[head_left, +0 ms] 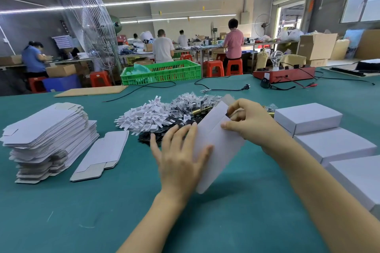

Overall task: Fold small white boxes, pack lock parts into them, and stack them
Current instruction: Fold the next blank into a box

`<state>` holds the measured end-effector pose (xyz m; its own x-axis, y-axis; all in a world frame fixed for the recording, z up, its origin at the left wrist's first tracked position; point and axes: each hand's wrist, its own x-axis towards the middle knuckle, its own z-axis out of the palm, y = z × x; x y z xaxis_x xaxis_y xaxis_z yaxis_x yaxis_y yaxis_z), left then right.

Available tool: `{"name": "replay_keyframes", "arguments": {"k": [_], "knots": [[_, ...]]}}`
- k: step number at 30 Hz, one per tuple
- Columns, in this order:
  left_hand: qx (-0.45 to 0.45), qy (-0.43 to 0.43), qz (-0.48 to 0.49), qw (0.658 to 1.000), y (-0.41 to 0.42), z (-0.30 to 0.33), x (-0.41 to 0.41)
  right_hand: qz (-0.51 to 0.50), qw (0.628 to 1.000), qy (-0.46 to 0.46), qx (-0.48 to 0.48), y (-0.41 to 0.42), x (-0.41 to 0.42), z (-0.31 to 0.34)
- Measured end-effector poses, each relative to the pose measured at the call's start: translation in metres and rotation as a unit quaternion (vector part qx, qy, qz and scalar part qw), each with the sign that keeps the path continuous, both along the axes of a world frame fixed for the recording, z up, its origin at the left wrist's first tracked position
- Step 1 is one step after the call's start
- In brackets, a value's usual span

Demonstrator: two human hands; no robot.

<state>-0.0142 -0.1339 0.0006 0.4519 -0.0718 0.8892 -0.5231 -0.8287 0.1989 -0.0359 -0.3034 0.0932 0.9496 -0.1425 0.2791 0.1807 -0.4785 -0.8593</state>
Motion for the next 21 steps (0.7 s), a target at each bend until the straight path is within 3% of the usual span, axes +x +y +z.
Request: {"name": "replay_keyframes", "arguments": {"k": [4, 8, 12, 16, 21], "knots": [[0.132, 0.066, 0.050, 0.988, -0.013, -0.002, -0.011, -0.004, 1.000, -0.007, -0.012, 0.011, -0.002, -0.001], [0.079, 0.123, 0.025, 0.989, -0.014, 0.002, -0.013, 0.039, 0.998, -0.002, -0.048, 0.016, -0.006, 0.002], [0.052, 0.143, 0.011, 0.988, -0.015, 0.007, -0.016, 0.047, 0.983, -0.015, -0.179, 0.020, -0.010, 0.006], [0.027, 0.116, -0.003, 0.993, -0.016, 0.009, -0.015, 0.050, 0.986, -0.055, -0.149, 0.025, -0.013, 0.008], [-0.009, 0.131, -0.025, 0.991, -0.020, 0.010, -0.019, 0.056, 0.973, -0.111, -0.194, 0.031, -0.014, 0.011]]}}
